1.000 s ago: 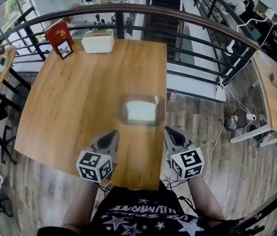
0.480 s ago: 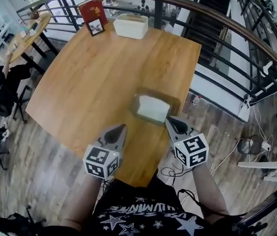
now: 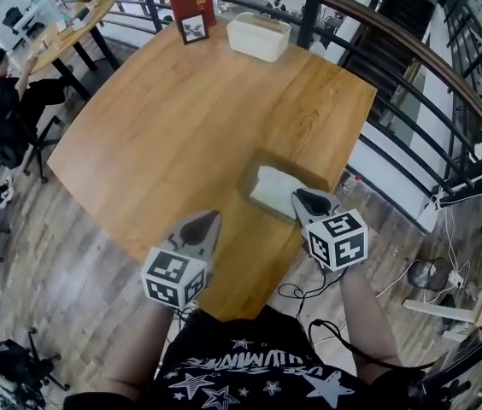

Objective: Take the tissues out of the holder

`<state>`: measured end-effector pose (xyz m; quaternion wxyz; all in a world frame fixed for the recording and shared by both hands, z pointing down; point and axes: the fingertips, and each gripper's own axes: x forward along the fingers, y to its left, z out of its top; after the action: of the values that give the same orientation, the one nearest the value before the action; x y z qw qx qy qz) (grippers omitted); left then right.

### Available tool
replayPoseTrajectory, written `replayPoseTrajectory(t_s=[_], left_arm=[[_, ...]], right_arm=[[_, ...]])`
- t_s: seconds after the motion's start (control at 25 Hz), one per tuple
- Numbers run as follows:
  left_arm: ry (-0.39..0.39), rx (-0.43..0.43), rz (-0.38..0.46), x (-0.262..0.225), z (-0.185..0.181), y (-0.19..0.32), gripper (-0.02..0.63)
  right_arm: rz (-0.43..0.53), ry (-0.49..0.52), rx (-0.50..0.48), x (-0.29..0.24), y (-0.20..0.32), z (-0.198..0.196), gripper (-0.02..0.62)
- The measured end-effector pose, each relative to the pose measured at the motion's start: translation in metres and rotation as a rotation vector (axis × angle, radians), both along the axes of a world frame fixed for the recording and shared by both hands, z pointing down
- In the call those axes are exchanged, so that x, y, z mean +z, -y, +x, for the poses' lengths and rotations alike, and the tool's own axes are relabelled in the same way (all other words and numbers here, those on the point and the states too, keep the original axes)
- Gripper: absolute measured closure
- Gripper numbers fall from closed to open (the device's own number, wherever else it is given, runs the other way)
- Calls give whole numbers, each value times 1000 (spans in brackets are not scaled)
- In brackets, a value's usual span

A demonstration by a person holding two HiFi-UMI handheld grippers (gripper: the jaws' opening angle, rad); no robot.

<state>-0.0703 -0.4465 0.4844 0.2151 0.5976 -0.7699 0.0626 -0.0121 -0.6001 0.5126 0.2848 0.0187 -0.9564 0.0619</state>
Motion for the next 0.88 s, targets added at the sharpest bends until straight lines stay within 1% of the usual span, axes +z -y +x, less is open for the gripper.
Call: replayPoseTrajectory(t_s=[0.12, 0.16, 0.2, 0.24, 0.36, 0.44, 0.48, 0.64, 0.8, 0.88], left_arm=[[-10, 36, 13, 3, -15, 8, 591], [-17, 47, 18, 5, -20, 11, 591], [-25, 57, 22, 6, -25, 15, 591], [-31, 67, 26, 6, -29, 19, 591], [-41, 101, 31, 10, -38, 31, 591], [-55, 124, 33, 15, -42, 35, 591], [-66, 134, 35, 19, -44, 37, 591], [-114, 153, 33, 36, -57, 40, 591], [-138, 162, 14, 55, -66, 39, 591], [-157, 169, 4, 62, -68, 38, 591]], right_arm=[[21, -49, 10, 7, 6, -14, 572], [28, -64, 4, 10, 6, -19, 546], [34, -81, -8, 12, 6, -24, 488], [41, -97, -22, 15, 5, -28, 453], [43, -147, -49, 26, 6, -39, 419], [20, -184, -57, 38, 7, -44, 385], [13, -199, -57, 44, 7, -47, 357], [35, -260, -70, 64, 10, -58, 327], [67, -329, -105, 82, 10, -63, 322], [76, -378, -138, 89, 7, -62, 322]])
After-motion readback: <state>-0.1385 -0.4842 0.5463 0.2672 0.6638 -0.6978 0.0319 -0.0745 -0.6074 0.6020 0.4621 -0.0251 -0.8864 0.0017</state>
